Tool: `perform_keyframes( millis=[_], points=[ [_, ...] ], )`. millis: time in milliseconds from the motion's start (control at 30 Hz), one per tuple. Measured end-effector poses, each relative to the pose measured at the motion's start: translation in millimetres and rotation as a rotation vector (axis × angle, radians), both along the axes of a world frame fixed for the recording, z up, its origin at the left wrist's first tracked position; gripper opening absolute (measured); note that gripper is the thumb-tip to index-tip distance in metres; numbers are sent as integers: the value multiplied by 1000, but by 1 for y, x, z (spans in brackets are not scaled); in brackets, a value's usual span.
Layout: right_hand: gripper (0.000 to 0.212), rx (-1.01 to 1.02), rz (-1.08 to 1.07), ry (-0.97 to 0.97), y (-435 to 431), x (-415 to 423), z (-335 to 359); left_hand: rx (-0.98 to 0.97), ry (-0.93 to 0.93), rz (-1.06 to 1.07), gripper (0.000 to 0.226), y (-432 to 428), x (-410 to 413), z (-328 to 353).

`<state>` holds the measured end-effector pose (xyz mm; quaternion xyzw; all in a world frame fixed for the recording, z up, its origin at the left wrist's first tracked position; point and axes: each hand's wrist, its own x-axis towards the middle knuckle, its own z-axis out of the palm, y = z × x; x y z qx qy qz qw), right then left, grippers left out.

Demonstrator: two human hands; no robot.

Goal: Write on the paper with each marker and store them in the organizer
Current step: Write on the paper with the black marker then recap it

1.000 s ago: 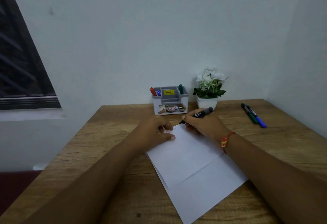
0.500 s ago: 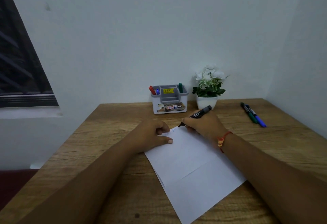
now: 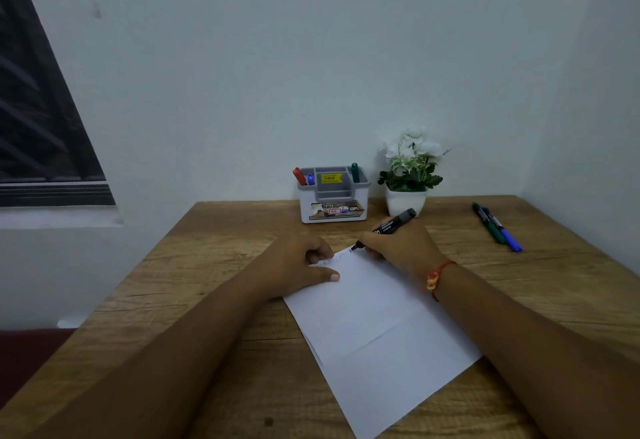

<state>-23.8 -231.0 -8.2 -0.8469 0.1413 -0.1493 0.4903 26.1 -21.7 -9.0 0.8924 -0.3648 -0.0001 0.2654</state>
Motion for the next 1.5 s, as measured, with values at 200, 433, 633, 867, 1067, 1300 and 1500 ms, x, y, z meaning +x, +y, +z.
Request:
perform_keyframes(
  millis=[200,433,633,867,1067,1300,1500],
  points=[
    [27,-24,0,17,1,2,-1,-10,29,4,42,2,-1,3],
    [30,1,-7,16,-1,2,-1,-61,154,31,46,10,1,7],
    [17,-21,26,27,0,0,2,-90,292,14,45,16,5,11],
    [19,-6,13,16,0,-2,2,-121,388,5,44,21,10,13],
    [19,17,7,29,0,-2,3,-142,403,4,43,22,10,12],
    [19,29,-16,11,-1,0,1,-130,404,6,39,22,11,11],
    [17,10,-7,20,-1,0,0,-121,403,12,40,22,10,12]
  ],
)
